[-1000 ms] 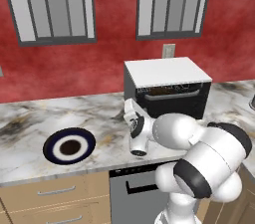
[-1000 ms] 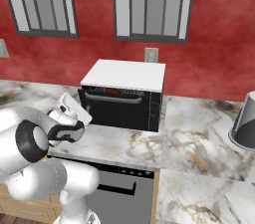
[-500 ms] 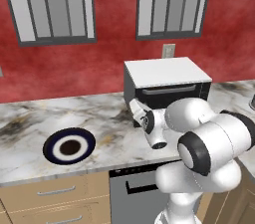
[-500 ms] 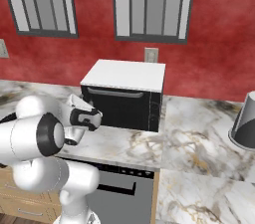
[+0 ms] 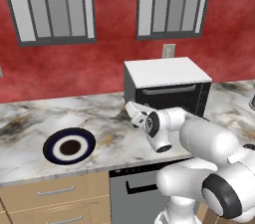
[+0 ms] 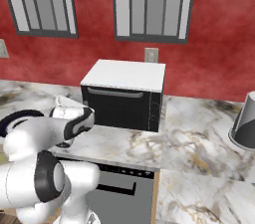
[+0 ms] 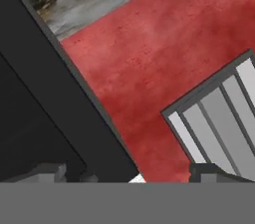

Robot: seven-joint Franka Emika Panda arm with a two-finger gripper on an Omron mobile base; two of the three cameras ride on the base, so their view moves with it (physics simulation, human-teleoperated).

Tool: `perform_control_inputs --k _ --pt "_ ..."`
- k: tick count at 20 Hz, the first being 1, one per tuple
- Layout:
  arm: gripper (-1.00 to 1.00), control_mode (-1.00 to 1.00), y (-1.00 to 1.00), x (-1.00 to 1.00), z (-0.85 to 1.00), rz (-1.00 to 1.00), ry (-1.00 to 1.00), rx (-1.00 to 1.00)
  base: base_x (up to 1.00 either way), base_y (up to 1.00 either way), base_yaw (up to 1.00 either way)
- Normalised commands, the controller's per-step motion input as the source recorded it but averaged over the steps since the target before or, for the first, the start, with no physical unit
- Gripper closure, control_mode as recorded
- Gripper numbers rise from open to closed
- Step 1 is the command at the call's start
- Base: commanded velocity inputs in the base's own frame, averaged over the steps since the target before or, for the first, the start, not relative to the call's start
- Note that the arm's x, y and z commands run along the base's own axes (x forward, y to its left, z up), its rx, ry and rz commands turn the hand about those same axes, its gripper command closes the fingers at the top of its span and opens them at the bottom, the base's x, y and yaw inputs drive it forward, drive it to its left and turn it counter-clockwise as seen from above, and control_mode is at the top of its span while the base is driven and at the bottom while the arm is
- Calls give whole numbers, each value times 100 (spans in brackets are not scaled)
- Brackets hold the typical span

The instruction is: Pick up the bagel from the plate, place it on the toaster oven rack, close the door, and set the timer.

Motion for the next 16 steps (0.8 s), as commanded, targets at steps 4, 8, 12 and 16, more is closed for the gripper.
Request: perform_control_inputs --k 4,8,12,16 --pt "-100 -100 12 -46 97 16 11 -16 0 0 0" --pt "-100 -100 6 -64 100 14 16 -8 0 0 0" --pt "-100 -100 3 -70 100 12 17 1 0 0 0" --pt "-100 -100 9 -51 96 2 22 17 0 0 0"
